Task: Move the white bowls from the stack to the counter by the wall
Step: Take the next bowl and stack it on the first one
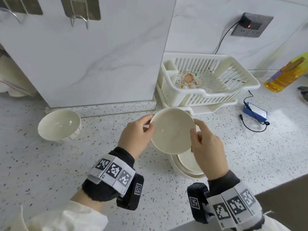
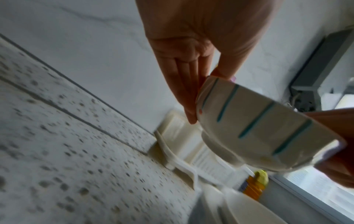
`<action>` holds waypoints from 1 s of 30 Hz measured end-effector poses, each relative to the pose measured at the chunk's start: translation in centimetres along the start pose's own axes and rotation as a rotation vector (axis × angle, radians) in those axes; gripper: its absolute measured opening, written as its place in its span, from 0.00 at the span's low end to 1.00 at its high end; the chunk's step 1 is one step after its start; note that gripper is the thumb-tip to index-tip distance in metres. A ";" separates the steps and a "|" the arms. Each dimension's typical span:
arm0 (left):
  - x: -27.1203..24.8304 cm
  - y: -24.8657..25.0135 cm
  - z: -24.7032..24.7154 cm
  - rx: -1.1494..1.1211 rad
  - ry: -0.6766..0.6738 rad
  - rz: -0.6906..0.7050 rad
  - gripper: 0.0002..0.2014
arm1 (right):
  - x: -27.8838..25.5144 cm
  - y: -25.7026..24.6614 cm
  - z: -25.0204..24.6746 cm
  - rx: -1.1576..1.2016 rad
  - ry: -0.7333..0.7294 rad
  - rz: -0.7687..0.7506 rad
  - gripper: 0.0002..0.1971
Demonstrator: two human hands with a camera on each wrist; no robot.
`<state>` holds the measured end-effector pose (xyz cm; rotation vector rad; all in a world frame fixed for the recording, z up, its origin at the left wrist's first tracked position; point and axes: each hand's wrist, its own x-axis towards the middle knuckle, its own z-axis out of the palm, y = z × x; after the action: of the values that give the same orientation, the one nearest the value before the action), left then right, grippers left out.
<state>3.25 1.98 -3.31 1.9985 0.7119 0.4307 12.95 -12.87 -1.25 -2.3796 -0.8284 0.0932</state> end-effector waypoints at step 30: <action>1.0 -20.2 -19.5 -0.118 0.230 -0.446 0.15 | 4.1 -19.7 24.3 0.278 -0.482 0.098 0.18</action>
<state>-13.09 23.49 -11.06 1.6319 1.2147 0.4248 -0.59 14.55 -9.19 -2.1551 -0.8447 0.7942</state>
